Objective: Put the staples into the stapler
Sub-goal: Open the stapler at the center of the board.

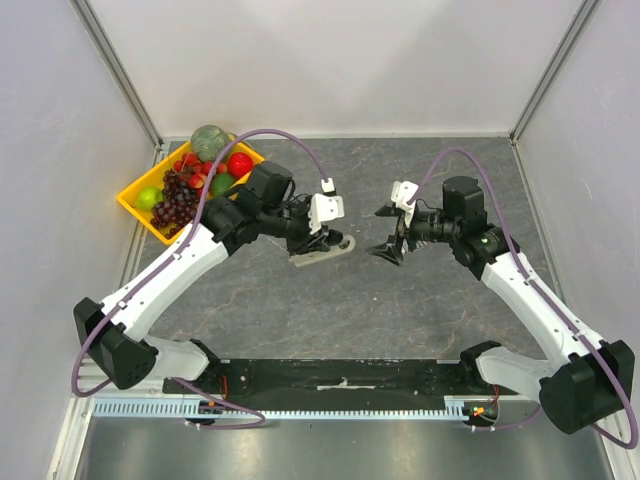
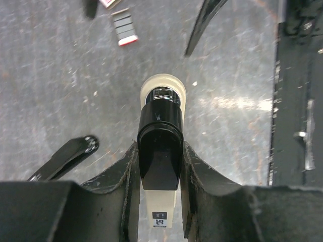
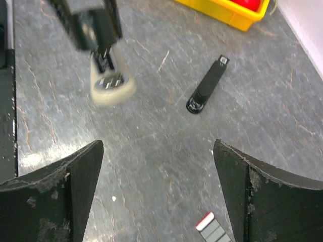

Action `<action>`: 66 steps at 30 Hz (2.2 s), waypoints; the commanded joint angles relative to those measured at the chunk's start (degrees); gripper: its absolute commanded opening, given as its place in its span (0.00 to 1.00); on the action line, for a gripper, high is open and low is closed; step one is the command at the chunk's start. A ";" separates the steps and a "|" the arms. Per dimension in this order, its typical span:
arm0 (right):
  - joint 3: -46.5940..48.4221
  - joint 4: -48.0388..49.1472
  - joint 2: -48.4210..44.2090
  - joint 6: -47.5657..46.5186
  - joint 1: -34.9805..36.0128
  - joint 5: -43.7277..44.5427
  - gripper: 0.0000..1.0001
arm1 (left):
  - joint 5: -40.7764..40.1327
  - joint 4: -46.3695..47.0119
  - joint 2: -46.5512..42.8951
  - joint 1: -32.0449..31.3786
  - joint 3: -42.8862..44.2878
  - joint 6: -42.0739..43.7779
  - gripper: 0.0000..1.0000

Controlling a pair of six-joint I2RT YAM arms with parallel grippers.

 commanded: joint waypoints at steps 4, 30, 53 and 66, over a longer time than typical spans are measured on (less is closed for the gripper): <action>2.34 10.64 1.60 7.90 3.08 -5.03 0.98 | 4.68 2.71 3.73 -3.52 7.35 -10.74 0.02; 0.67 4.75 5.82 1.23 5.90 -5.13 0.15 | 1.96 10.44 1.19 -4.68 8.42 -19.00 0.02; -9.43 23.89 4.85 20.54 1.95 -5.82 0.00 | 29.11 50.94 -7.78 31.61 -3.43 -66.71 0.02; -14.09 40.42 4.50 37.42 1.24 -7.31 0.00 | 28.16 96.28 -9.71 42.00 -19.61 -103.63 0.02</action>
